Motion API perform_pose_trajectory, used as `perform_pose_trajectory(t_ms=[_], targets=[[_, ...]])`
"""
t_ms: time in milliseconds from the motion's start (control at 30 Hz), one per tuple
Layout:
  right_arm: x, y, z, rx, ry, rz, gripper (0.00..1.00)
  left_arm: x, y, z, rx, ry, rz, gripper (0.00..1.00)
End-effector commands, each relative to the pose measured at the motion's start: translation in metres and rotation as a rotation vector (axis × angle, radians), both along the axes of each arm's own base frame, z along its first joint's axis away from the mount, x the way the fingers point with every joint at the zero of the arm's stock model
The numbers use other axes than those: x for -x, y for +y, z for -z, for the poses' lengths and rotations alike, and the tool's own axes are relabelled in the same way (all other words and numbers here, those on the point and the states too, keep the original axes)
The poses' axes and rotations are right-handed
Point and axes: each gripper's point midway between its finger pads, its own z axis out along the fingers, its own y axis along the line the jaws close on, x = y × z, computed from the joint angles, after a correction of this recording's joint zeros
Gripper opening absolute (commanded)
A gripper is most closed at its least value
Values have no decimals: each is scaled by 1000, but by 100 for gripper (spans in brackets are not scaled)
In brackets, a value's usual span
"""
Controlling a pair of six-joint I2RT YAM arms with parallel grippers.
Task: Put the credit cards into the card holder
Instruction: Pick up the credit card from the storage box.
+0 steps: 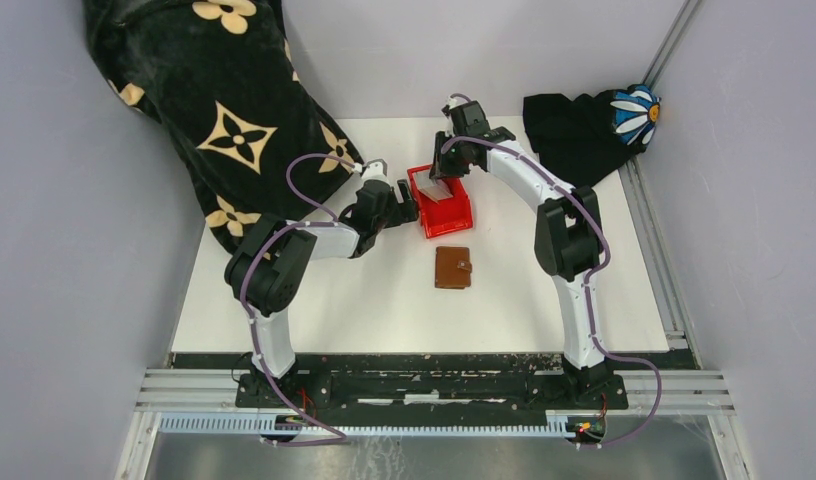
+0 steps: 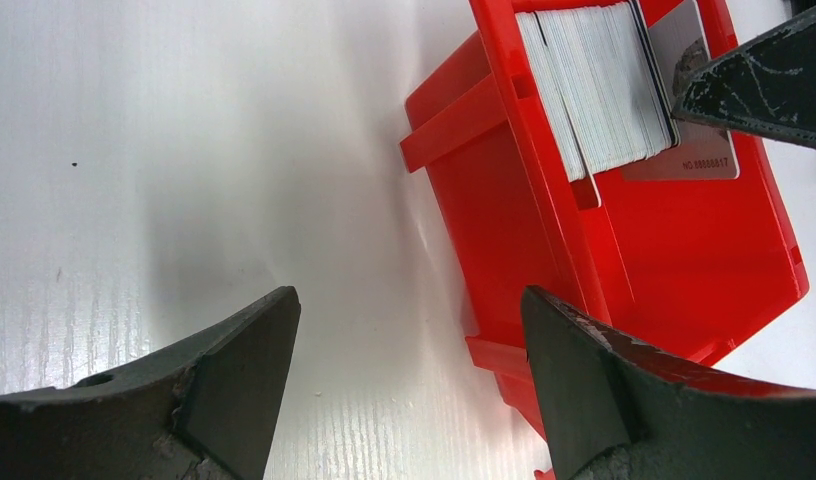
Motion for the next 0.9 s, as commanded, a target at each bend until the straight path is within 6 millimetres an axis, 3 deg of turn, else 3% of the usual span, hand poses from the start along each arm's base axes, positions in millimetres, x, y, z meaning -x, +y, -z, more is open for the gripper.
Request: perform_pose_trajectory(t_ms=[0,267,367,667,867], targets=[[1,-2,-38,36,-86,-17,30,-10,-6,-16,-10,-61,10,88],[5,-11,-38,154,-106,-14,20,-8,-8,-19,-3,-67,12,88],[5,-15,-40,198,-123,-12,11,-8,-8,-21,-2,-71,12,88],[9,-24,-50,270,-159,7,6,-5,-7,-24,0,-78,10,88],[12,-33,-67,338,-210,18,2,-4,0,-27,-4,-83,-21,88]])
